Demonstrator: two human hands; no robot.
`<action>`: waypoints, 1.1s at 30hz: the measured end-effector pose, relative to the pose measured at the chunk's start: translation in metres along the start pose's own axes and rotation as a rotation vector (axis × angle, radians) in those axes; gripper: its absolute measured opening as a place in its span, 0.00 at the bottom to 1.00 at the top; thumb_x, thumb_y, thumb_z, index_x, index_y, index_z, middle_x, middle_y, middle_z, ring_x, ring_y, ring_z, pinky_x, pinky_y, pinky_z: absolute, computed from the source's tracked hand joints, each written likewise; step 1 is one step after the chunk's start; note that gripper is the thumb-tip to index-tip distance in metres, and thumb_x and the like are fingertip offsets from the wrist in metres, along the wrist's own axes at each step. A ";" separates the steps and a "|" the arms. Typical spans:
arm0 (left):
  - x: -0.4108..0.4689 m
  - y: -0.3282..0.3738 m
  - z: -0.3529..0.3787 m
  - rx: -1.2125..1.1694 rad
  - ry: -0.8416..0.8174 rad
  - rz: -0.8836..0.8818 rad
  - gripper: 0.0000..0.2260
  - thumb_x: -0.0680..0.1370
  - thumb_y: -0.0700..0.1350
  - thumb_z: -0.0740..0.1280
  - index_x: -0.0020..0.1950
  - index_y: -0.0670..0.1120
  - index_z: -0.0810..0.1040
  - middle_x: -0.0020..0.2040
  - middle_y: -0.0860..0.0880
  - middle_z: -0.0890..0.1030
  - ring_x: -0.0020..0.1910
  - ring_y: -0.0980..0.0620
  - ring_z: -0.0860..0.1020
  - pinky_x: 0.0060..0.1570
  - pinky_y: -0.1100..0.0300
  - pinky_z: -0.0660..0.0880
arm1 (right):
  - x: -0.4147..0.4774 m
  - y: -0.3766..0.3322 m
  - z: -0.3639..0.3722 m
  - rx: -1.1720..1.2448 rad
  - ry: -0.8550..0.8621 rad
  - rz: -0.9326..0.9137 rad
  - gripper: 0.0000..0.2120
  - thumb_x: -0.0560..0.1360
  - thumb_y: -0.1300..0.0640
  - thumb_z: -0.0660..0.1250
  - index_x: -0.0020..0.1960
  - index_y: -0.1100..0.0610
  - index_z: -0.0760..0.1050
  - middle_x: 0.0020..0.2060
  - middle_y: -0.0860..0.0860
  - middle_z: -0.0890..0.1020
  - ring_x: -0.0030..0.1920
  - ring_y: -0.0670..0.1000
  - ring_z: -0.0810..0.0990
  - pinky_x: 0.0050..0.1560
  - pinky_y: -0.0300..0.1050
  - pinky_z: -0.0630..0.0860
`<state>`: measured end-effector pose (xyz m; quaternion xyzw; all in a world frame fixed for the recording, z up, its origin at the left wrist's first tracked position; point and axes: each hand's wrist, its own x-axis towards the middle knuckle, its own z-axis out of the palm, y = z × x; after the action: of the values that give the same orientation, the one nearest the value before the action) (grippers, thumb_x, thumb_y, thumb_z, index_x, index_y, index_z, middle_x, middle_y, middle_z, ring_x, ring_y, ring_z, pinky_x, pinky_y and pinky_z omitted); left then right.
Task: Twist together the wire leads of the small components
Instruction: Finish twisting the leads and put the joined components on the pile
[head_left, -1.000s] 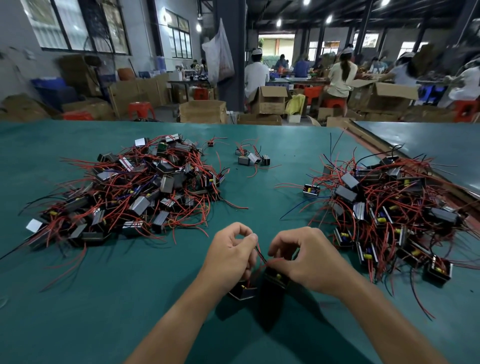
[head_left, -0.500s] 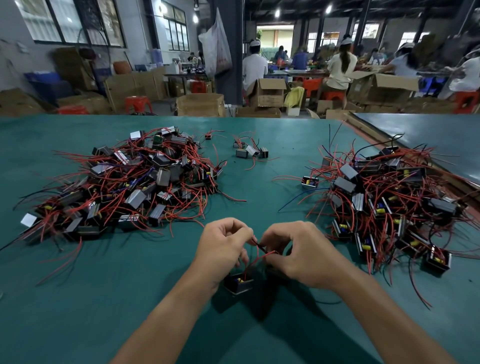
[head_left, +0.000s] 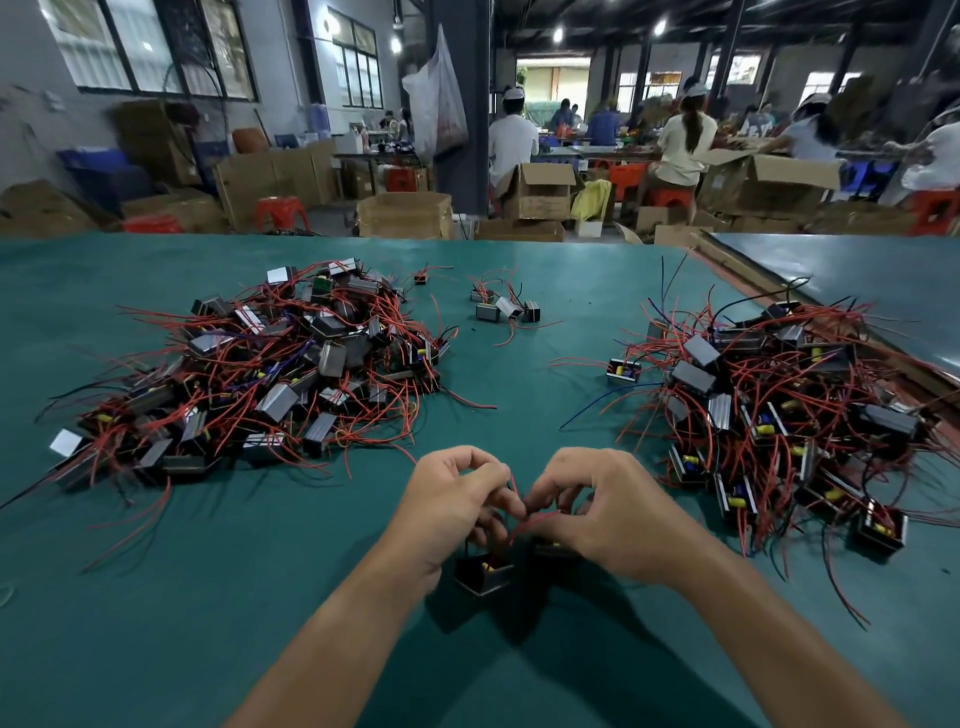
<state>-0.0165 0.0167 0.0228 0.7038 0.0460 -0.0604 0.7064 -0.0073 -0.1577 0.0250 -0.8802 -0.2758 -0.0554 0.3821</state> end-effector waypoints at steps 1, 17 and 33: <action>0.000 0.000 0.000 -0.001 0.007 0.006 0.08 0.78 0.36 0.63 0.39 0.42 0.73 0.28 0.45 0.81 0.18 0.53 0.71 0.19 0.67 0.63 | 0.000 0.000 -0.001 0.015 0.002 -0.003 0.06 0.67 0.54 0.79 0.38 0.49 0.82 0.34 0.45 0.80 0.34 0.46 0.77 0.37 0.37 0.73; -0.025 0.015 -0.002 0.328 -0.057 0.516 0.09 0.73 0.49 0.67 0.36 0.46 0.81 0.31 0.48 0.82 0.27 0.55 0.77 0.30 0.60 0.73 | 0.003 0.002 -0.006 0.134 0.140 0.109 0.08 0.75 0.59 0.70 0.37 0.53 0.80 0.26 0.43 0.77 0.28 0.44 0.72 0.32 0.42 0.71; -0.024 0.025 -0.044 0.579 -0.583 0.311 0.32 0.60 0.19 0.50 0.53 0.37 0.83 0.50 0.46 0.86 0.54 0.56 0.82 0.56 0.71 0.72 | 0.004 0.009 -0.009 0.228 0.186 0.175 0.09 0.76 0.61 0.69 0.38 0.53 0.82 0.28 0.46 0.82 0.25 0.44 0.77 0.31 0.37 0.72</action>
<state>-0.0358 0.0609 0.0511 0.8247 -0.2808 -0.1598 0.4642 0.0011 -0.1673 0.0270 -0.8429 -0.1660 -0.0716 0.5068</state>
